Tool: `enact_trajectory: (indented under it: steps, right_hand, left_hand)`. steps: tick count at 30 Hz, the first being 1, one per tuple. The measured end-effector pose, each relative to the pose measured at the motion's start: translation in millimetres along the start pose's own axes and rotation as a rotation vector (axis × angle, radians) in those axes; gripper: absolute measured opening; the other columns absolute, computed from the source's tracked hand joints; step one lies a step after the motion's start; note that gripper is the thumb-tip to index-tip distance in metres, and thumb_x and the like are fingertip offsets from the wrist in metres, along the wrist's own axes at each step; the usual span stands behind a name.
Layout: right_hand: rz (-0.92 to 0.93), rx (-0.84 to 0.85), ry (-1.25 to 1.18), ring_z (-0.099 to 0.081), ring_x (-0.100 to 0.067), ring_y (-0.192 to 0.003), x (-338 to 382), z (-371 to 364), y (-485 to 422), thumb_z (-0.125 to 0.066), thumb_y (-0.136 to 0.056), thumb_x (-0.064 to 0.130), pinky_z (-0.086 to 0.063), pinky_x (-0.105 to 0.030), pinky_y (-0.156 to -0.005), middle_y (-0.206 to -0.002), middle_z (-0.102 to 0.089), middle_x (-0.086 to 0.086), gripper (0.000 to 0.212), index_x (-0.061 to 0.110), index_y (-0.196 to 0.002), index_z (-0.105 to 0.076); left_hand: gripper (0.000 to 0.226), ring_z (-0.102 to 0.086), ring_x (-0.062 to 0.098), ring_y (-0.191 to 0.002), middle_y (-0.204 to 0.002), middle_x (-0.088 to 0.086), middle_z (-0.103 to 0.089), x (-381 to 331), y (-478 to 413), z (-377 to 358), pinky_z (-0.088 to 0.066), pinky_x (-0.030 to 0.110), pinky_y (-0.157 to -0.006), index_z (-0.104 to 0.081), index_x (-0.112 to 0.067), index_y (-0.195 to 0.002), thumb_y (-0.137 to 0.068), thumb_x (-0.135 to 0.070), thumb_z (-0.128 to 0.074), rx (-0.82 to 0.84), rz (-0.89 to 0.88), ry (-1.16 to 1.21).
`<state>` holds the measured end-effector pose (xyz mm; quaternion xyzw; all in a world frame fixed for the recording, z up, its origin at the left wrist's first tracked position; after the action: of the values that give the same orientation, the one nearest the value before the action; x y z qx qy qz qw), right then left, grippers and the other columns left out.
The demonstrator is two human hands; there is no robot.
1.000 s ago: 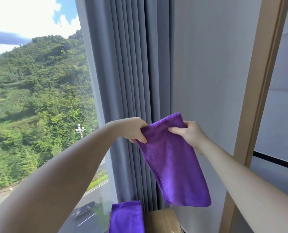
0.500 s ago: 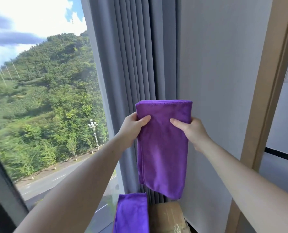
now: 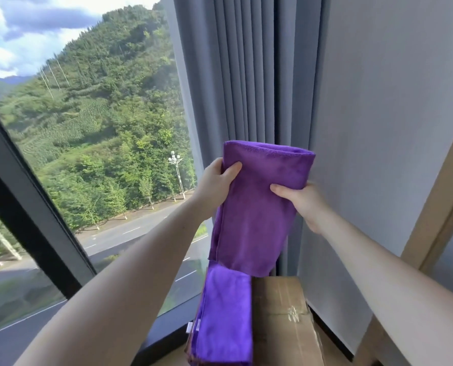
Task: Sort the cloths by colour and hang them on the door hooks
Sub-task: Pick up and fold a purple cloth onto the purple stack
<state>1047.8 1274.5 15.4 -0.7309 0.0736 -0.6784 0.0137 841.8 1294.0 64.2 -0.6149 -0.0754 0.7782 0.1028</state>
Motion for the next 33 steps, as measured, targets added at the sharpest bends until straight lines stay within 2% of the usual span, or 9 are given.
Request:
enact_trajectory:
  steps: [4, 7, 12, 17, 22, 25, 29, 33]
  right_hand:
    - [-0.017, 0.01, 0.033, -0.077, -0.013, -0.088, -10.1, -18.4, 13.7, -0.085, -0.082, 0.017, -0.06, -0.031, -0.08, -0.095, -0.08, 0.006, 0.016, 0.021, -0.097, -0.078]
    - [-0.03, 0.009, 0.066, -0.077, -0.013, -0.087, -15.3, -33.2, 27.0, -0.085, -0.082, 0.018, -0.059, -0.029, -0.077, -0.094, -0.08, 0.005, 0.016, 0.021, -0.097, -0.078]
    - [-0.058, -0.011, 0.08, -0.077, -0.013, -0.085, -26.5, -61.0, 53.5, -0.084, -0.083, 0.015, -0.058, -0.025, -0.071, -0.091, -0.08, 0.005, 0.014, 0.018, -0.094, -0.078]
    - [-0.094, -0.056, 0.116, -0.077, -0.011, -0.082, -43.5, -83.0, 77.6, -0.086, -0.081, 0.015, -0.059, -0.028, -0.073, -0.088, -0.08, 0.006, 0.012, 0.017, -0.09, -0.078]
    - [-0.118, -0.093, 0.125, -0.076, -0.007, -0.078, -59.5, -99.0, 101.4, -0.086, -0.081, 0.015, -0.058, -0.023, -0.068, -0.085, -0.079, 0.009, 0.012, 0.018, -0.089, -0.077]
    - [-0.141, -0.107, 0.138, -0.076, -0.008, -0.079, -65.9, -107.0, 112.3, -0.086, -0.081, 0.017, -0.058, -0.025, -0.069, -0.086, -0.079, 0.008, 0.013, 0.018, -0.09, -0.077]
    - [-0.193, -0.127, 0.155, -0.076, -0.011, -0.078, -74.8, -109.9, 125.4, -0.087, -0.08, 0.021, -0.058, -0.026, -0.065, -0.085, -0.079, 0.007, 0.016, 0.018, -0.092, -0.076]
    - [-0.207, -0.137, 0.152, -0.075, -0.007, -0.075, -86.0, -109.4, 137.6, -0.086, -0.081, 0.019, -0.055, -0.02, -0.061, -0.084, -0.079, 0.008, 0.014, 0.019, -0.09, -0.076]
  left_hand:
    - [0.027, -0.071, 0.026, -0.108, -0.115, 0.007, -0.075, 19.7, 17.6, 20.3, -0.057, 0.049, -0.097, -0.067, -0.014, -0.117, -0.099, -0.034, -0.061, 0.011, 0.025, 0.044]
    - [0.03, -0.072, 0.023, -0.105, -0.114, 0.007, -0.075, 33.0, 31.7, 35.6, -0.057, 0.049, -0.097, -0.069, -0.017, -0.111, -0.091, -0.04, -0.063, 0.019, 0.03, 0.086]
    - [0.013, -0.07, 0.013, -0.096, -0.113, 0.005, -0.075, 60.2, 52.5, 60.1, -0.057, 0.047, -0.096, -0.068, -0.02, -0.109, -0.102, -0.027, -0.061, 0.044, 0.037, 0.13]
    - [0.026, -0.072, 0.02, -0.106, -0.113, 0.001, -0.076, 84.9, 78.4, 78.6, -0.058, 0.047, -0.096, -0.068, -0.02, -0.113, -0.094, -0.037, -0.064, 0.08, 0.084, 0.182]
    - [0.025, -0.071, 0.02, -0.108, -0.114, 0.0, -0.075, 101.9, 99.6, 90.5, -0.058, 0.048, -0.096, -0.068, -0.023, -0.115, -0.095, -0.037, -0.063, 0.115, 0.113, 0.196]
    - [0.02, -0.071, 0.022, -0.107, -0.113, 0.003, -0.075, 112.3, 107.3, 95.3, -0.058, 0.049, -0.095, -0.068, -0.019, -0.115, -0.1, -0.031, -0.061, 0.129, 0.116, 0.197]
    - [0.017, -0.071, 0.02, -0.106, -0.113, 0.001, -0.075, 123.2, 119.5, 94.6, -0.059, 0.041, -0.089, -0.068, -0.022, -0.116, -0.103, -0.029, -0.059, 0.166, 0.158, 0.224]
    - [0.01, -0.072, 0.018, -0.099, -0.107, -0.003, -0.076, 135.5, 132.0, 92.4, -0.056, 0.034, -0.077, -0.069, -0.027, -0.107, -0.103, -0.029, -0.06, 0.171, 0.189, 0.227]
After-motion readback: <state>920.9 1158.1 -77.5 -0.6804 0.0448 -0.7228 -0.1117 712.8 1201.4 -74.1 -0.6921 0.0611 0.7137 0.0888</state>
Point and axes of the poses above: each hand's wrist, its own y-axis away from the middle knuckle, its own z-axis out of the back of the hand, x = y × z, the point moved 1 cm from there along -y, towards the middle knuckle
